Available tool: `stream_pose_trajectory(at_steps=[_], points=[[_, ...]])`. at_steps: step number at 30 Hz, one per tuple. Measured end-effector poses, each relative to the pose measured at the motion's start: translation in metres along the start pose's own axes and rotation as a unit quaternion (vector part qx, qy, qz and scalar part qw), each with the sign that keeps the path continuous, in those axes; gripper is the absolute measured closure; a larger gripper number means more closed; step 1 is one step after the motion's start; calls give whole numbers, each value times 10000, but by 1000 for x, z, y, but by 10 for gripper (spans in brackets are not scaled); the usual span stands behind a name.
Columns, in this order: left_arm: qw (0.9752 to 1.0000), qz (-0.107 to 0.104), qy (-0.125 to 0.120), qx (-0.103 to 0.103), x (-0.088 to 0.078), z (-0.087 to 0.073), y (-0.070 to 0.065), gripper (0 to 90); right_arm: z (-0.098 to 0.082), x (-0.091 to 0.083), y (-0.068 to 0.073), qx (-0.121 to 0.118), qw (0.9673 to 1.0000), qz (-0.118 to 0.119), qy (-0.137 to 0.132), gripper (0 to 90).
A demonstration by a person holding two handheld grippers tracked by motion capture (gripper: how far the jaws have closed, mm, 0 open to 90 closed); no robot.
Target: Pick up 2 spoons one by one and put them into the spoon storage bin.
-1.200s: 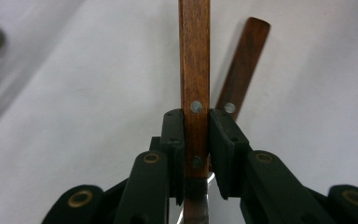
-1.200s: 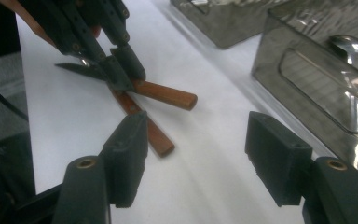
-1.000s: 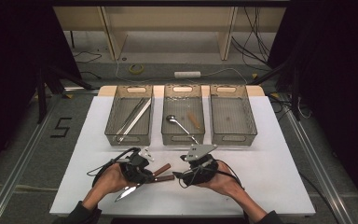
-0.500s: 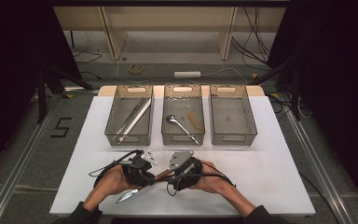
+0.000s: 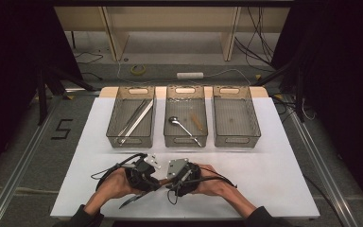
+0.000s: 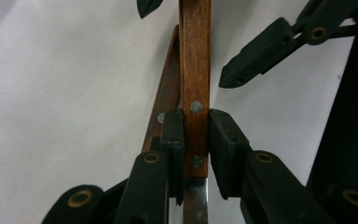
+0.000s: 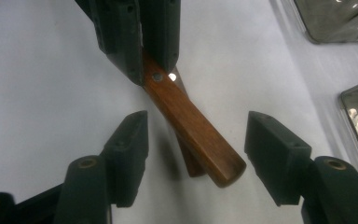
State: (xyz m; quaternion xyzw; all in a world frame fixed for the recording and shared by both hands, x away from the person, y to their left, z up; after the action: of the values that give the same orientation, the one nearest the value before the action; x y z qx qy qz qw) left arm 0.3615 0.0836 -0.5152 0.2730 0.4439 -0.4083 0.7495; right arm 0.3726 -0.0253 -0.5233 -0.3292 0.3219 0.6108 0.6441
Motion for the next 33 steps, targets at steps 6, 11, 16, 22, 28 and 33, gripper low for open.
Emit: stream_pose_trajectory(at_steps=[6, 11, 16, 22, 28, 33], points=[[9999, -94, 36, -8, -2, 1, -3, 758, 0, 0, 3, -160, 9998, -37, 55, 483], [9997, -222, 83, -102, -2, 1, -5, 758, 0, 0, 6, -379, 9990, -147, 169, 526], [9993, -331, 104, -113, -4, 1, -5, 757, -1, -1, 8, -638, 9974, -200, 278, 563], [9991, -387, 140, -124, -10, 3, -6, 755, -2, -5, 10, -839, 9956, -253, 332, 618], [9990, -381, 232, -42, -12, 3, -8, 752, -4, -5, 14, -1139, 9920, -250, 480, 661], [9992, -329, 210, 12, -16, 4, -8, 728, -3, -9, 18, -1340, 9895, -222, 492, 710]])
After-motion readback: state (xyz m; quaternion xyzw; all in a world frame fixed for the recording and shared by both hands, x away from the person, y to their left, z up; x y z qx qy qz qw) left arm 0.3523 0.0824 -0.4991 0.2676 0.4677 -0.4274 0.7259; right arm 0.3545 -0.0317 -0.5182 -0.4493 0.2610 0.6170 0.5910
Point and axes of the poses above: each handheld gripper's, and its own axes: x roughly forward along the jaws, z roughly out of its top, y roughly to its left, the point moved 7 cm from there along x, roughly forward along the jaws, and after that the axes turned 13 degrees about z, right-handed, at the moved point
